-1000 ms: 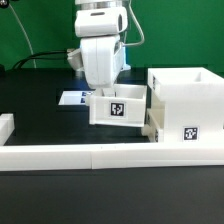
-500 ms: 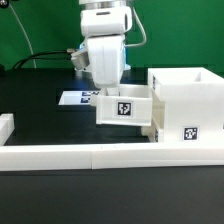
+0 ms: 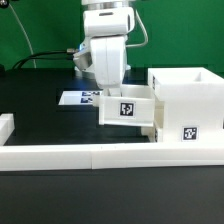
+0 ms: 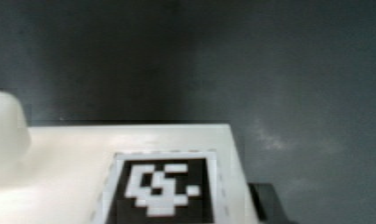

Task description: Assemble drawer

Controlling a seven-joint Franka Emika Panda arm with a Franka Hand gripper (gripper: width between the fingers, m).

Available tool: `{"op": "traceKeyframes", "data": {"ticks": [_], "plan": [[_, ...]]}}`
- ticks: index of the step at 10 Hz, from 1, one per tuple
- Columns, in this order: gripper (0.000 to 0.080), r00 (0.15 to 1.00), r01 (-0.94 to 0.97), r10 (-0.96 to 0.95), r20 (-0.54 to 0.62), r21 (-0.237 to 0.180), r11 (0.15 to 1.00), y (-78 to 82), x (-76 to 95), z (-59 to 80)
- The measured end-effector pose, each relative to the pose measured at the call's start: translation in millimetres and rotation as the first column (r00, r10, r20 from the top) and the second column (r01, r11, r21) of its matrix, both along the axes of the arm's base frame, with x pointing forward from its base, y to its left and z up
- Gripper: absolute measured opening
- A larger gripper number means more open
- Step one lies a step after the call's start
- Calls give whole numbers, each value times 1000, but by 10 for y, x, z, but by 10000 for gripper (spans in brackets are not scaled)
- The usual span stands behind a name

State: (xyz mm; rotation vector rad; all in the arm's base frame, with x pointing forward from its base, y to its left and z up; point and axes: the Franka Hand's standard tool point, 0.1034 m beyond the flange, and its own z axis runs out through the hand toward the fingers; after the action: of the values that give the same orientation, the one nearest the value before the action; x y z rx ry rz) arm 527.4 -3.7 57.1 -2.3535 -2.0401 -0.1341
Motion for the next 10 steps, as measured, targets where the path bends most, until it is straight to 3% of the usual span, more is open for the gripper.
{"op": "traceKeyframes", "data": {"ticks": [10], "plan": [[44,1000,-26,26,-2,-2,1000,90,-9,-8]]}}
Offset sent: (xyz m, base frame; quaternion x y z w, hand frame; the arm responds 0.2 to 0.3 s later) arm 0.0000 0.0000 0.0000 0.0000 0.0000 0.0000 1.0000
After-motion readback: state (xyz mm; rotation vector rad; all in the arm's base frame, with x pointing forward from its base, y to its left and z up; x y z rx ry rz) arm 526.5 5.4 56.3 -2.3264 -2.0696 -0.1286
